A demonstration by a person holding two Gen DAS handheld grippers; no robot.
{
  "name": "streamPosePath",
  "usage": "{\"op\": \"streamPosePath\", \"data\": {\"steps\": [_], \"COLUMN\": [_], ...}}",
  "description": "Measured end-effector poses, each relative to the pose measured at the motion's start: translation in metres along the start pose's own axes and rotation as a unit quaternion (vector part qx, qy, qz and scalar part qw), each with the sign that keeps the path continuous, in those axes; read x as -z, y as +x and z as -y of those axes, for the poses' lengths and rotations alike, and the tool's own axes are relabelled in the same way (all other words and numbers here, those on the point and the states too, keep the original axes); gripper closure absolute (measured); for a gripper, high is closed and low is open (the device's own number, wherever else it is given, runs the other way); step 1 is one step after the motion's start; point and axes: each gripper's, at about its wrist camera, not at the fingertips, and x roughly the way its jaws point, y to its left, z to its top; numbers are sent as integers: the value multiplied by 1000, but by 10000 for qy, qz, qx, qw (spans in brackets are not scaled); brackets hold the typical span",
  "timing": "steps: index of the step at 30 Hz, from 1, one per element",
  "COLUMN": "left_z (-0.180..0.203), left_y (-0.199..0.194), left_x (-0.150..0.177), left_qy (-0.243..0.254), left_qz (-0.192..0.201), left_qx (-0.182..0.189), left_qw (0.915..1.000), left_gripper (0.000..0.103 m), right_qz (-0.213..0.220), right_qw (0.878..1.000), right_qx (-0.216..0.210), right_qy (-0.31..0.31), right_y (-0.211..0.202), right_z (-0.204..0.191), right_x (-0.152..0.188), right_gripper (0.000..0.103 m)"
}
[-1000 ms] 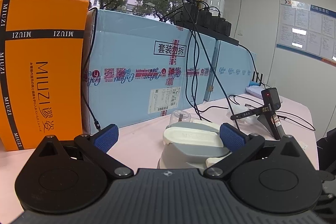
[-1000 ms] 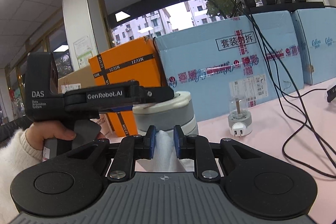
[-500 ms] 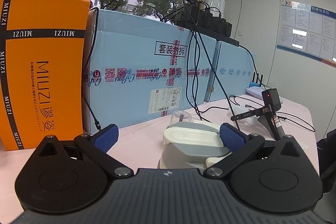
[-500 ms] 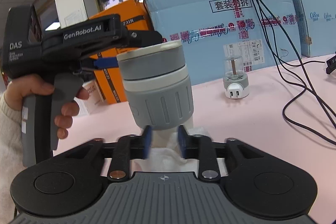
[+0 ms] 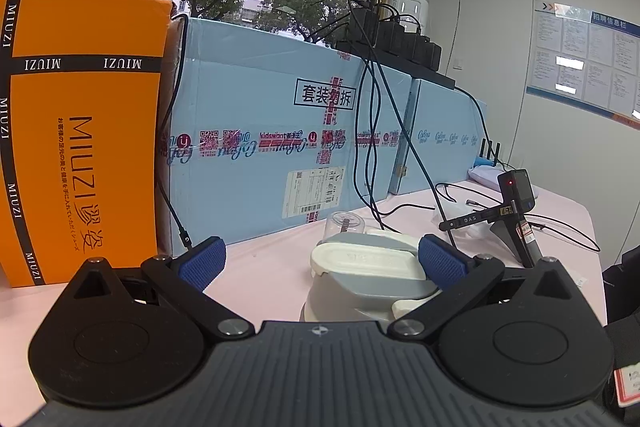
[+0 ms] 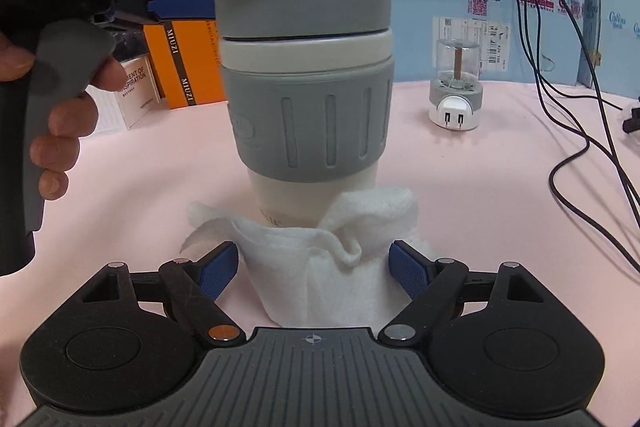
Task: Clean container
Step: 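Lift the grey mug with the left gripper while the right gripper holds the tissue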
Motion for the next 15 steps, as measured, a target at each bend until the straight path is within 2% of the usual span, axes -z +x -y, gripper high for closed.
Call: {"op": "streamPosePath", "data": {"steps": [3,6,9,11,15], "left_z": [0,0,0,0,-1], "left_y": [0,0,0,0,0], "left_x": [0,0,0,0,0], "left_qy": [15,6,5,2,-24], "left_qz": [2,1,-2,-3,-4], "left_qx": [-5,0,-1,2,9], "left_qw": [10000,10000,10000,10000,10000], "left_gripper": [0,0,0,0,0], "right_qz": [-20,-44,-17,-5,290], "right_qw": [9998,9988,9969,9953,9937], "right_qx": [-22,-218,-409,-627,-767], "right_qy": [-218,-445,-679,-732,-759], "right_y": [-1,-6,-12,-16,-31], "right_z": [-7,-15,-21,-22,-18], "right_x": [3,6,11,12,14], "right_gripper": [32,46,66,84,89]}}
